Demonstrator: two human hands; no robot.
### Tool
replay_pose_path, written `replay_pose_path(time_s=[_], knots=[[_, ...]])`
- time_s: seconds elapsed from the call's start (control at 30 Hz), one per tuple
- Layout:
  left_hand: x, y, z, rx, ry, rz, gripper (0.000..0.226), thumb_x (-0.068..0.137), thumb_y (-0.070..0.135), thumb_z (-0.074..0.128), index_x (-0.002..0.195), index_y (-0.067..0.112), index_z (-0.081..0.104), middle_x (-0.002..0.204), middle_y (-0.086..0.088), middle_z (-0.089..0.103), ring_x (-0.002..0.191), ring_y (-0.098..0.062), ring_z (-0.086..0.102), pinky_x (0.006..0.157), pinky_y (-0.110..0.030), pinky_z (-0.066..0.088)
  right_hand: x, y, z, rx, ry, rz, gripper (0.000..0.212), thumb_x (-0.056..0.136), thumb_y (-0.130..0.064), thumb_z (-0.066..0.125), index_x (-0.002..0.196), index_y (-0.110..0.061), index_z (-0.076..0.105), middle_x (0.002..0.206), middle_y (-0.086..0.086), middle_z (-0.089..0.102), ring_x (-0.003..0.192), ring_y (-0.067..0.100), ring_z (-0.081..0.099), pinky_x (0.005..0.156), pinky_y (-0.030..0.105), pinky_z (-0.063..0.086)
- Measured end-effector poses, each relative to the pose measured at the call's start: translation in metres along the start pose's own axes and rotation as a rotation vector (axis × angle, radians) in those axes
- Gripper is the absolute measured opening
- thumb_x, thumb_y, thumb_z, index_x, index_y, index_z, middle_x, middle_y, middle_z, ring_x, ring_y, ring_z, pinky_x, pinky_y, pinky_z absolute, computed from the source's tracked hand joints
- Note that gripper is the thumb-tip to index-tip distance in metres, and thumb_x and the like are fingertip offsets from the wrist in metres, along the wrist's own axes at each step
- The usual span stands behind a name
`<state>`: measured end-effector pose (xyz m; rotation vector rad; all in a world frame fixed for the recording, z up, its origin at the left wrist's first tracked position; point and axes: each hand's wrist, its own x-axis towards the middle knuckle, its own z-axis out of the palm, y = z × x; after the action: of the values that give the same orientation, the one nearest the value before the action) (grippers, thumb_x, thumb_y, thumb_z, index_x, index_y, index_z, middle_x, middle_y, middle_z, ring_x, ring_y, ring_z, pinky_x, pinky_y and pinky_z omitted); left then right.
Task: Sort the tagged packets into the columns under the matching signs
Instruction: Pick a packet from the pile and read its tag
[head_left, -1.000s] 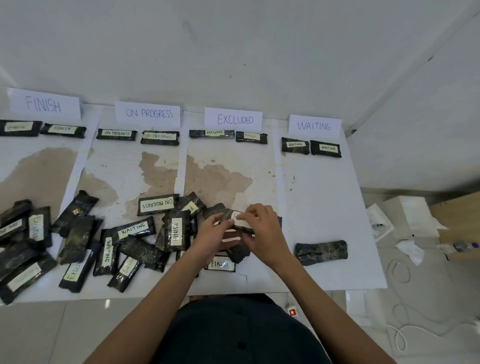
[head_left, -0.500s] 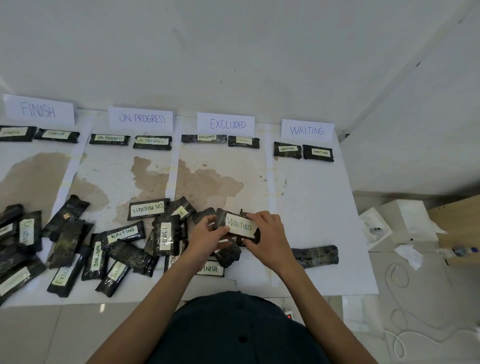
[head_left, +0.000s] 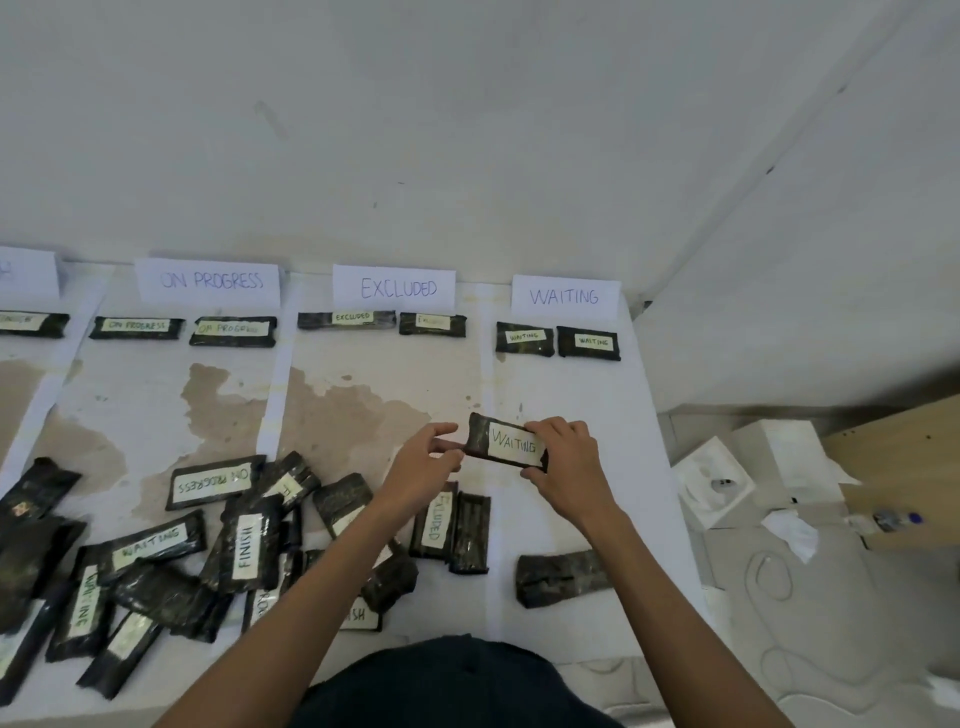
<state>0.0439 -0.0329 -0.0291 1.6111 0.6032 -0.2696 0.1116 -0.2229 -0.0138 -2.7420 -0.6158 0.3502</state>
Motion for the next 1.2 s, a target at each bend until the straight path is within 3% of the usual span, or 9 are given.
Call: replay_pose_path(time_s=[0.17, 0.33, 0.53, 0.63, 0.77, 0.93, 1.07, 1.2], knots=[[0.057, 0.016, 0.011, 0.251, -0.018, 0.052, 0.036, 0.091, 0.018, 0.053, 0.126, 0.025, 0.049, 0.11, 0.003, 0.063, 0.088, -0.013, 0.061, 0.065, -0.021, 0.043, 0.047, 0.042, -0.005, -0.055, -0.059, 0.034, 0.056, 0.081, -0.024, 0.07, 0.132, -0.019, 0.048, 0.129, 0.0, 0.051, 0.114, 0.024, 0.039, 0.091, 0.035, 0.035], [0.112, 0.026, 0.023, 0.388, -0.049, 0.06, 0.038, 0.091, 0.019, 0.053, 0.128, 0.024, 0.048, 0.116, 0.0, 0.059, 0.094, -0.015, 0.057, 0.065, -0.019, 0.043, 0.099, 0.067, 0.004, -0.043, -0.104, 0.035, 0.056, 0.082, -0.023, 0.07, 0.132, -0.019, 0.048, 0.128, 0.002, 0.051, 0.114, 0.024, 0.039, 0.09, 0.033, 0.033], [0.169, 0.034, 0.045, 0.579, -0.078, 0.136, 0.056, 0.091, 0.016, 0.052, 0.143, 0.017, 0.033, 0.133, -0.01, 0.045, 0.108, -0.026, 0.054, 0.092, -0.036, 0.047, 0.156, 0.085, 0.021, -0.032, -0.126, 0.022, 0.057, 0.08, -0.022, 0.072, 0.132, -0.018, 0.049, 0.128, 0.002, 0.051, 0.115, 0.026, 0.039, 0.093, 0.035, 0.033], [0.188, 0.033, 0.055, 0.837, -0.039, 0.277, 0.066, 0.089, 0.016, 0.052, 0.148, 0.02, 0.022, 0.148, -0.012, 0.029, 0.119, -0.032, 0.045, 0.091, -0.043, 0.048, 0.176, 0.095, 0.026, -0.037, -0.11, 0.017, 0.058, 0.077, -0.019, 0.073, 0.131, -0.018, 0.051, 0.127, 0.003, 0.052, 0.113, 0.026, 0.04, 0.091, 0.035, 0.033], [0.208, 0.026, 0.065, 1.107, 0.0, 0.547, 0.065, 0.079, 0.016, 0.066, 0.139, 0.018, 0.042, 0.145, -0.018, 0.038, 0.115, -0.039, 0.05, 0.085, -0.045, 0.05, 0.191, 0.106, 0.033, -0.008, -0.086, -0.015, 0.058, 0.074, -0.018, 0.076, 0.128, -0.018, 0.055, 0.122, 0.004, 0.054, 0.11, 0.027, 0.042, 0.089, 0.036, 0.037], [0.222, 0.019, 0.074, 1.24, 0.017, 0.635, 0.063, 0.074, 0.023, 0.076, 0.132, 0.021, 0.052, 0.136, -0.02, 0.049, 0.116, -0.042, 0.053, 0.091, -0.048, 0.048, 0.196, 0.115, 0.034, 0.11, 0.019, -0.071, 0.057, 0.067, -0.027, 0.082, 0.119, -0.017, 0.061, 0.115, 0.007, 0.054, 0.104, 0.024, 0.046, 0.09, 0.035, 0.04], [0.227, 0.011, 0.077, 1.263, 0.05, 0.68, 0.056, 0.079, 0.024, 0.071, 0.131, 0.019, 0.053, 0.138, -0.021, 0.048, 0.121, -0.042, 0.05, 0.096, -0.048, 0.045, 0.194, 0.128, 0.034, 0.158, 0.264, 0.105, 0.038, 0.08, -0.023, 0.072, 0.114, -0.009, 0.064, 0.115, 0.013, 0.055, 0.108, 0.029, 0.05, 0.09, 0.039, 0.043], [0.231, 0.009, 0.079, 1.244, 0.088, 0.689, 0.05, 0.081, 0.027, 0.069, 0.129, 0.019, 0.055, 0.137, -0.02, 0.049, 0.121, -0.04, 0.051, 0.095, -0.047, 0.046, 0.198, 0.143, 0.035, 0.128, 0.192, 0.245, 0.034, 0.086, -0.014, 0.064, 0.12, -0.004, 0.062, 0.133, 0.022, 0.048, 0.124, 0.039, 0.043, 0.095, 0.05, 0.044]])
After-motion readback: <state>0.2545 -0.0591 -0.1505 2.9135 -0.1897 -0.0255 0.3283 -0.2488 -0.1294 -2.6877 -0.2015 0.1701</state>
